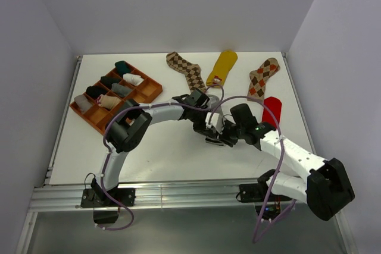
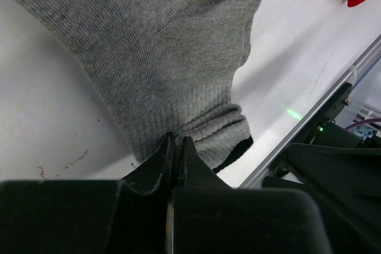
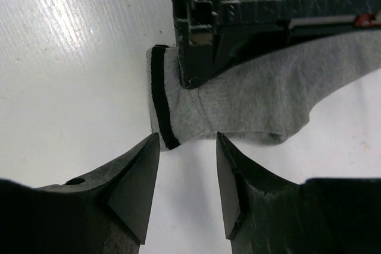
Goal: Roll the socks
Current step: Roll the sock at the center of the board.
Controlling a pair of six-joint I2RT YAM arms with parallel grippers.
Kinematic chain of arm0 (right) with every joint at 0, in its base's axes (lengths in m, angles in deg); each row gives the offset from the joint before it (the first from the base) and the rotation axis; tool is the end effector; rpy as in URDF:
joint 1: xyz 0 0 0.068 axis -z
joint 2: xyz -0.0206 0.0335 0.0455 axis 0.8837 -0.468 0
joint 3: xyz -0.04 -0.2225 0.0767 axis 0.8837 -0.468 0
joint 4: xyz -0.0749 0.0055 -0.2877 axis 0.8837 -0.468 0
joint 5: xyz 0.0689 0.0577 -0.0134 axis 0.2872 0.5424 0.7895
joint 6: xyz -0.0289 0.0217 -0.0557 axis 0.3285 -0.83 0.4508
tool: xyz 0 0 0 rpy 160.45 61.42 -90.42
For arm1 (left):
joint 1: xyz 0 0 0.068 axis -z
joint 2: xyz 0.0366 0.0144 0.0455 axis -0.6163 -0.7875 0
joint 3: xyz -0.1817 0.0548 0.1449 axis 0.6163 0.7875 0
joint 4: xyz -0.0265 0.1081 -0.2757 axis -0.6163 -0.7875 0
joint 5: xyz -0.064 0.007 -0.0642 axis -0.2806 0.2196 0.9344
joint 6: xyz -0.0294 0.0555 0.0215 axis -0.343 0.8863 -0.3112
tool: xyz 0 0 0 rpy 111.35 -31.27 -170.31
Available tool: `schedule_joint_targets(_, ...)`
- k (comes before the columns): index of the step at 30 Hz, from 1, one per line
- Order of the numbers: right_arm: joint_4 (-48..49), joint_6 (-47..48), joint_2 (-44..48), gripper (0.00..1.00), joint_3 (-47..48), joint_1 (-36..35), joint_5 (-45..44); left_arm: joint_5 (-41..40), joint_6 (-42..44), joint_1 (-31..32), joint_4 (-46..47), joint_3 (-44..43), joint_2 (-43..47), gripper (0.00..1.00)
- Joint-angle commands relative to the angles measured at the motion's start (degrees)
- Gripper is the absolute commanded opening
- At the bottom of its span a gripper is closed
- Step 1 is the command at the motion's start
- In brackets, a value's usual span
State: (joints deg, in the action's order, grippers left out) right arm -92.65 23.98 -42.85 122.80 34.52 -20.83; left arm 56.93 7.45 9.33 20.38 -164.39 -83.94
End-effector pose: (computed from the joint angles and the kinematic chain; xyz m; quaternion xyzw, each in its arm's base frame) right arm 0.2305 0.1425 0.1414 -0.5766 0.7251 0.1376 0.3504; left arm 0.2975 -0.3596 0.0701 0.1342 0.9264 -0.3500 0.0352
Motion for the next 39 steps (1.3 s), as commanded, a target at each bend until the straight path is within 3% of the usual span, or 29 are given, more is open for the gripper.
schedule_joint_targets(1,4.5,1.3,-1.2,0.5,-1.3,-3.6,-4.6,-2.9,1.0,0.7,-10.3,2.6,-4.2,0.0)
schedule_joint_targets(9,6.8,1.0,-5.1,0.53,-2.2,-10.8,-9.6,-3.2,0.8,0.7,-10.8,2.3,-3.5,0.0)
schedule_joint_targets(17,9.4,0.7,-10.4,0.5,-2.1,-12.9,-12.9,-2.5,0.9,0.7,-10.9,2.7,-2.4,0.02)
schedule_joint_targets(21,10.2,0.3,-12.2,0.4,-2.4,-12.8,-13.8,-2.6,0.9,0.7,-10.7,3.1,-1.8,0.09)
schedule_joint_targets(23,9.7,-0.4,-12.5,0.28,-2.4,-12.7,-13.6,-2.2,0.6,0.6,-10.1,3.5,-1.3,0.13)
schedule_joint_targets(25,8.2,-0.7,-12.4,0.22,-2.1,-12.4,-12.3,-2.2,-0.5,0.6,-9.3,4.6,-0.5,0.23)
schedule_joint_targets(30,-0.1,0.9,-13.1,0.19,0.9,-6.9,-2.6,-2.1,-5.2,-0.6,-3.6,8.6,3.8,0.39)
schedule_joint_targets(39,-17.3,6.7,-24.4,0.19,11.2,2.2,10.6,-3.6,-11.2,-2.1,6.1,14.3,8.9,0.49)
